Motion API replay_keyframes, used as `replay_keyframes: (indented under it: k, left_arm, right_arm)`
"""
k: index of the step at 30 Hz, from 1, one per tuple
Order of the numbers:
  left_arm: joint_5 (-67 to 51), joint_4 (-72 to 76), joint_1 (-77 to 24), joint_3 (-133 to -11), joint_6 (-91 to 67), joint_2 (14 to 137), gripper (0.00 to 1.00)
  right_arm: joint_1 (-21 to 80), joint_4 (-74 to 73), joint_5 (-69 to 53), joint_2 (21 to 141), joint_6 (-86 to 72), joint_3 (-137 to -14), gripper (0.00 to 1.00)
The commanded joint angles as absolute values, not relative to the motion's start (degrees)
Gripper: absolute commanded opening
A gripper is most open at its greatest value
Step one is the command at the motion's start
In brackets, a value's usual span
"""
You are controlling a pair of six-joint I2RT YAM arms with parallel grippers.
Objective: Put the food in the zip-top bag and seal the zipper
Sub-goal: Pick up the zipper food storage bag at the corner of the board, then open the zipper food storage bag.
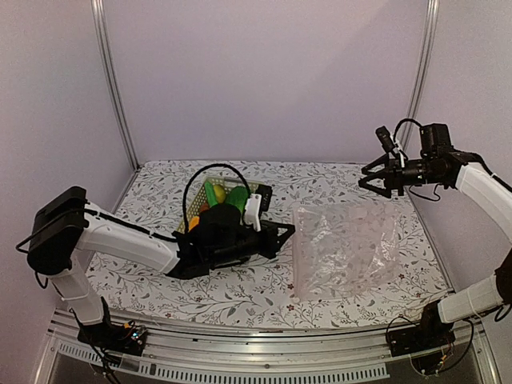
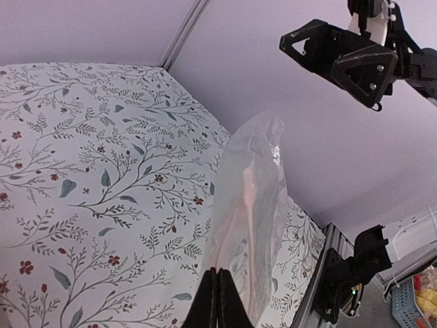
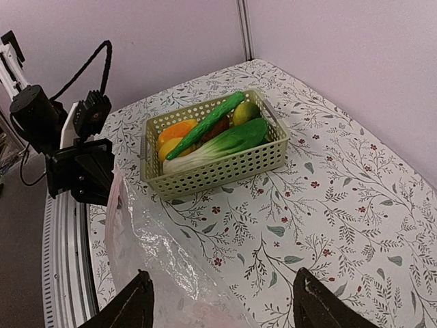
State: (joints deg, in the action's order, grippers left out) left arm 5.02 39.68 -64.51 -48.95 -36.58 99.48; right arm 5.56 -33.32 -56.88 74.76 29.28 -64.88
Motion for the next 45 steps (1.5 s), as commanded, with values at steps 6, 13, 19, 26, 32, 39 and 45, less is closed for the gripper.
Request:
replay_keyframes:
  k: [6,13,19,26,32,39,45]
  left_arm:
    - [17.5,19.7,-63.0,-64.4,-38.5,101.0,0.0]
    - [19.2,14.4,-60.0,-69.1,-47.7,103.0,0.0]
    - [20.0,14.1,-58.7,-70.3,-54.5,103.5,0.0]
    - [21.2,13.3,-58.0,-72.4,-57.5,103.5,0.0]
    - [21.1,13.7,-57.4,-72.3,-61.1,103.0,0.0]
    - [21.7,14.3,-57.3,-71.8,-63.3,102.1,0.0]
    - [21.2,14.9,-57.3,-71.9,-63.8,101.5,0.0]
  right_arm:
    - [9.5,-33.9,-51.1,74.3,23.0,-74.1,0.67]
    - [14.3,-30.5,-38.8,73.7,19.7,-73.6,0.68]
    - [19.9,-30.0,-33.9,77.4,19.3,-73.4,0.67]
    - [29.1,-30.8,-24.9,84.7,20.7,-77.1,0.63]
    - [34.4,-31.7,-19.2,88.5,21.2,-78.9,0.61]
    - [37.9,-31.8,-12.4,90.1,21.3,-79.0,0.61]
    - [38.4,-31.1,-5.4,91.6,20.3,-79.2,0.52]
